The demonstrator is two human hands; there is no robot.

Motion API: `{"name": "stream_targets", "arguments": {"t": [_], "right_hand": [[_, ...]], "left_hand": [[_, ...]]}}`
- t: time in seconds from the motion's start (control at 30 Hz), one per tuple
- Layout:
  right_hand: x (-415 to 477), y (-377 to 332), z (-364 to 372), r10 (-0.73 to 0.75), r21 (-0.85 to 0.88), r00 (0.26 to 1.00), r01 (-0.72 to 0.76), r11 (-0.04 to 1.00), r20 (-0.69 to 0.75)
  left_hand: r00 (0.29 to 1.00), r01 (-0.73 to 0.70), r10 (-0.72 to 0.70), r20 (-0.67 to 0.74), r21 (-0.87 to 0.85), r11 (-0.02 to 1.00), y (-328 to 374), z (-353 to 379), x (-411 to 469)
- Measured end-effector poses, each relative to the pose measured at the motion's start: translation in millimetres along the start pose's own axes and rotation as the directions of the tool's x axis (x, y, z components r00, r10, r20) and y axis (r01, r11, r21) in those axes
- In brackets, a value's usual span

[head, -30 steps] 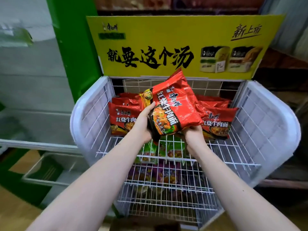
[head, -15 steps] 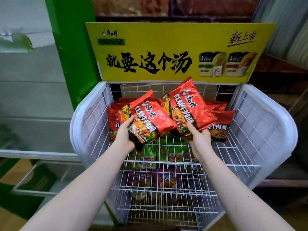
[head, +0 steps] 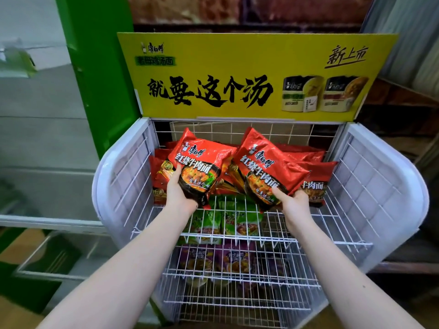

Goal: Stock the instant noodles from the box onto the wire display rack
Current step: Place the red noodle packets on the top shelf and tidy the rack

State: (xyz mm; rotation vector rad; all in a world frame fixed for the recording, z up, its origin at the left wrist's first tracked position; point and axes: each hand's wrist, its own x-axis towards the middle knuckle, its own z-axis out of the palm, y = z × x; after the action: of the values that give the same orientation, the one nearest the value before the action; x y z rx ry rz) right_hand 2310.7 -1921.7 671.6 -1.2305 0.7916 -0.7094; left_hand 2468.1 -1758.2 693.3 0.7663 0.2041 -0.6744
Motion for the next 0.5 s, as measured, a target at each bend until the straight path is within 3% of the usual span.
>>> {"name": "stream_targets", "arguments": {"t": [0.5], "right_hand": [[61.4,20.0,29.1,-0.034,-0.352,0.989,0.083,0.932,0.141]], "left_hand": [[0.999,0.002,-0.008,-0.044,-0.139,0.990,-28.3,17.2,37.0]]}}
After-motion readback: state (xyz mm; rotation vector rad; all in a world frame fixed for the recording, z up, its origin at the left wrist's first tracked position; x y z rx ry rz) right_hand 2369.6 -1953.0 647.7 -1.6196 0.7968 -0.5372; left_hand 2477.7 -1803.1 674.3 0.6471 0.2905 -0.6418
